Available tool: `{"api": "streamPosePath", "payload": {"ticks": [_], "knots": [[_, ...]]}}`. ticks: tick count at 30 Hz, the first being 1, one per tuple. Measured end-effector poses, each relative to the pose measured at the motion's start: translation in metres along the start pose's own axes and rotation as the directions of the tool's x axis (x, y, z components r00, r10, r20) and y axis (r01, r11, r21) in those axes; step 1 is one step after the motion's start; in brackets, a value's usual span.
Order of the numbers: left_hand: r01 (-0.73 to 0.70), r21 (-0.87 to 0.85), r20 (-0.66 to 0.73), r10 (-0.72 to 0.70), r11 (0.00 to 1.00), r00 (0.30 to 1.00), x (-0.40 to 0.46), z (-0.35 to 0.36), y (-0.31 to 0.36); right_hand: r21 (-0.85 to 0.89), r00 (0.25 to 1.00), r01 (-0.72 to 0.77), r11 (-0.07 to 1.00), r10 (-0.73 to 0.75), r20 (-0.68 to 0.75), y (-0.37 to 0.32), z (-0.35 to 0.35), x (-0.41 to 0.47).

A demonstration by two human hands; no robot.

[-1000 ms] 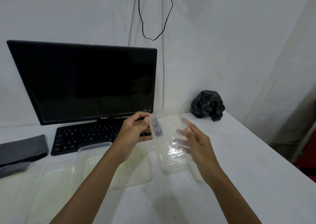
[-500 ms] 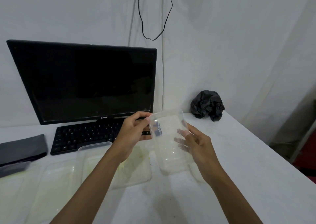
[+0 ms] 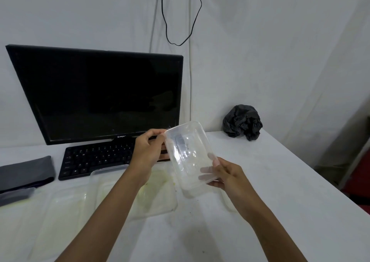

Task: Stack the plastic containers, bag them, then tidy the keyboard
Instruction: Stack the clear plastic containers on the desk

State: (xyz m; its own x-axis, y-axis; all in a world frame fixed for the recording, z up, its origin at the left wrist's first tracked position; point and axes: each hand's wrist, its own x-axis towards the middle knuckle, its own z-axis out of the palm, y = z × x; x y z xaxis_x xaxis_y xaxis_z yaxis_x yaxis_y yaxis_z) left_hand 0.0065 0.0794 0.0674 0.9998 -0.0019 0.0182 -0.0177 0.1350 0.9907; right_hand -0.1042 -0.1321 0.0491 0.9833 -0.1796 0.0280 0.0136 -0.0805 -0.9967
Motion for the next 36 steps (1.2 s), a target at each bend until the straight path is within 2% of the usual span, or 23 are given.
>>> {"api": "streamPosePath", "payload": {"ticks": [5, 6, 8, 10, 12, 14, 15, 17, 21, 24, 26, 28, 29, 33, 36], "knots": [[0.017, 0.042, 0.019, -0.018, 0.999, 1.0, 0.002, 0.0, -0.006, -0.009, 0.998, -0.01, 1.0, 0.009, -0.068, 0.003, 0.002, 0.003], [0.016, 0.088, 0.031, -0.019, 0.996, 0.999, 0.004, -0.001, -0.008, -0.021, 0.994, -0.033, 0.999, 0.03, -0.104, 0.006, 0.002, 0.005], [-0.054, 0.328, 0.05, 0.04, 0.943, 0.998, 0.011, -0.009, -0.015, -0.079, 0.977, -0.098, 0.992, 0.081, -0.195, 0.014, 0.0, 0.009], [-0.16, 0.631, 0.095, 0.129, 0.759, 0.987, 0.017, -0.023, -0.022, -0.17, 0.956, -0.184, 0.968, 0.137, -0.258, 0.025, -0.004, 0.011], [-0.231, 0.859, 0.167, 0.177, 0.456, 0.97, 0.023, -0.036, -0.031, -0.232, 0.94, -0.254, 0.939, 0.183, -0.289, 0.032, -0.006, 0.009], [-0.231, 0.964, 0.208, 0.164, 0.131, 0.964, 0.026, -0.046, -0.04, -0.264, 0.931, -0.28, 0.923, 0.194, -0.308, 0.036, -0.005, 0.006], [-0.208, 0.978, 0.203, 0.144, 0.023, 0.969, 0.027, -0.05, -0.044, -0.284, 0.931, -0.281, 0.917, 0.19, -0.311, 0.036, -0.004, 0.005], [-0.173, 0.981, 0.182, 0.113, -0.084, 0.977, 0.028, -0.054, -0.051, -0.356, 0.933, -0.281, 0.891, 0.167, -0.318, 0.039, -0.004, 0.006], [-0.141, 0.983, 0.153, 0.107, -0.115, 0.982, 0.028, -0.056, -0.06, -0.584, 0.922, -0.324, 0.744, 0.112, -0.369, 0.038, -0.007, 0.005], [-0.138, 0.989, 0.144, 0.14, -0.056, 0.979, 0.029, -0.057, -0.061, -0.675, 0.888, -0.357, 0.646, 0.011, -0.46, 0.037, -0.019, 0.003], [-0.16, 0.987, 0.155, 0.159, 0.02, 0.975, 0.027, -0.056, -0.057, -0.757, 0.882, -0.391, 0.524, -0.022, -0.471, 0.041, -0.03, 0.002], [-0.203, 0.975, 0.185, 0.179, 0.091, 0.966, 0.025, -0.055, -0.048, -0.817, 0.897, -0.424, 0.39, 0.055, -0.439, 0.046, -0.04, 0.001], [-0.223, 0.969, 0.2, 0.192, 0.105, 0.961, 0.024, -0.053, -0.042, -0.827, 0.901, -0.432, 0.359, 0.124, -0.416, 0.049, -0.044, 0.0], [-0.252, 0.963, 0.224, 0.236, 0.098, 0.946, 0.017, -0.043, -0.017, -0.837, 0.902, -0.414, 0.357, 0.284, -0.325, 0.052, -0.054, 0.0], [-0.258, 0.959, 0.221, 0.255, 0.119, 0.941, 0.011, -0.033, -0.005, -0.809, 0.896, -0.411, 0.42, 0.347, -0.275, 0.049, -0.062, 0.003]]}}
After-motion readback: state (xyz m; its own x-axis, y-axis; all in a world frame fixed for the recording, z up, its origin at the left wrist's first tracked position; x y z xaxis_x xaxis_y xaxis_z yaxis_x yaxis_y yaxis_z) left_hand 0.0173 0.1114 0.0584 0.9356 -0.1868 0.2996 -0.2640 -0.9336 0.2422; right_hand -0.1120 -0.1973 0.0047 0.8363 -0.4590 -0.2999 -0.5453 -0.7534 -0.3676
